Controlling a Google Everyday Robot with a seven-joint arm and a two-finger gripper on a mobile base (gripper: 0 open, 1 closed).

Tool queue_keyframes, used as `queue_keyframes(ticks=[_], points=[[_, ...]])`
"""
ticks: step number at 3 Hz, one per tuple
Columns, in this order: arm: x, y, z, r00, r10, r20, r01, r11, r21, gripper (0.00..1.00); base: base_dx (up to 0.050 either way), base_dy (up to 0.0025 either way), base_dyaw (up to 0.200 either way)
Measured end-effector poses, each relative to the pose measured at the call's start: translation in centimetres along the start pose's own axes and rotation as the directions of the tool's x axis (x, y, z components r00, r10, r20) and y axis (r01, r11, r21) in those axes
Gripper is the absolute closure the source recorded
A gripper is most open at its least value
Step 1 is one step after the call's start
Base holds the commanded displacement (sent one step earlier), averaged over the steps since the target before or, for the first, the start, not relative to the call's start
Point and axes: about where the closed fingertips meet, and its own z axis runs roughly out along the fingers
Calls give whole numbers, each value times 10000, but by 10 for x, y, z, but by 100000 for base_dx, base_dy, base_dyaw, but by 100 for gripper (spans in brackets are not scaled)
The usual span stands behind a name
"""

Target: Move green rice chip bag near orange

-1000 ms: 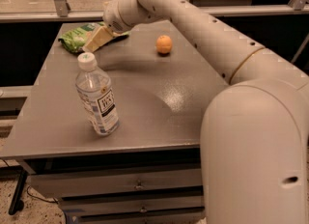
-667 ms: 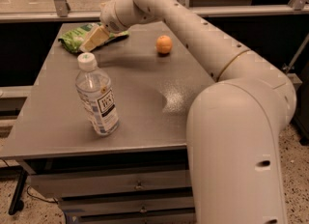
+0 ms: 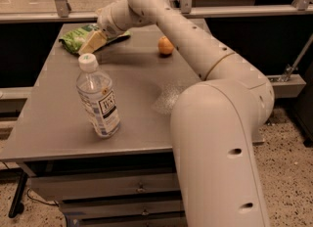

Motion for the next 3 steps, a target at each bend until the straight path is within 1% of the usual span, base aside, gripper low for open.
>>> queue_keyframes(ticks=[1, 2, 3], points=[[14, 4, -2, 9994, -39, -347, 32, 9998, -209, 17, 0, 0, 0], [23, 7, -6, 9988, -2, -488, -11, 9996, -271, 41, 0, 0, 0], [27, 11, -8, 9987, 110, -506, -122, 9997, -227, 64, 0, 0, 0]])
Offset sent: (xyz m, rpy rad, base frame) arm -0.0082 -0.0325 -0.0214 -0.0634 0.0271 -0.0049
